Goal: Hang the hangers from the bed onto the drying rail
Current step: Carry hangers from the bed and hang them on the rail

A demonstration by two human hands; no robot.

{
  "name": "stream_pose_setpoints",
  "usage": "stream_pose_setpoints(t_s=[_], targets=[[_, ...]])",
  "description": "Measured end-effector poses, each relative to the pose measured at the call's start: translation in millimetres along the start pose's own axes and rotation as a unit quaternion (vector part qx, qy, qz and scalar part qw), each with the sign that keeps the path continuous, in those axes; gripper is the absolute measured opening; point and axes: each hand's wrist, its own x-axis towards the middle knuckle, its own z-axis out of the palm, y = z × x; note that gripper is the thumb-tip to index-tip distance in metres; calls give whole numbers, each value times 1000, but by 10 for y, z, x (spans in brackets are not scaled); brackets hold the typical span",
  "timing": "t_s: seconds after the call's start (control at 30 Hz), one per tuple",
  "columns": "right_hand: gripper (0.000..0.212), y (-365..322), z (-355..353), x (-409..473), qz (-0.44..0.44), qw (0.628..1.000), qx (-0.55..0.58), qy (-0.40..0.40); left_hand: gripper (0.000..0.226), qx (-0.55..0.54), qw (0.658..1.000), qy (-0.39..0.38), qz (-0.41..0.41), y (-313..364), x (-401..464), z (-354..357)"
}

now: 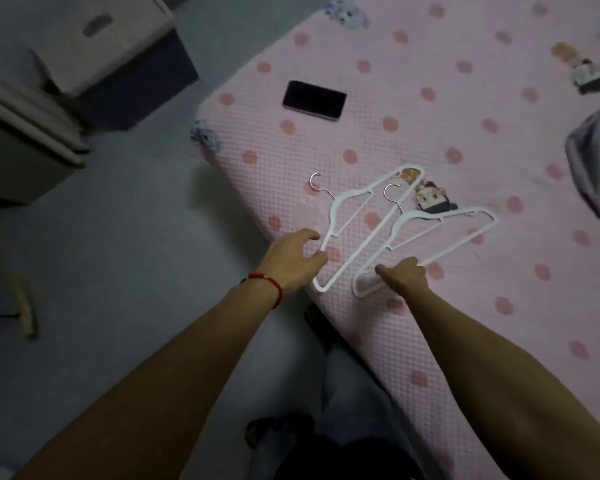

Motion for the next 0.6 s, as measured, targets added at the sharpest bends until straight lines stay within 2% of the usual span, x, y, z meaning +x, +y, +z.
stream_pose_setpoints(t_s=[0.13,0.23,0.4,0.5,0.6], targets=[[131,-65,-13,544,106,994,9,31,46,38,999,-16,-8,125,528,168],[129,-305,53,651,163,983,18,81,45,48,998,-27,-26,102,713,275],[131,-402,86,748,221,965,89,115,44,56,997,-45,-41,-21,791,347],[138,-411,-8,552,172,963,176,112,43,14,998,-25,-49,24,743,251],[131,-479,-146,87,1,981,189,49,40,-67,997,10,-30,172,697,81]])
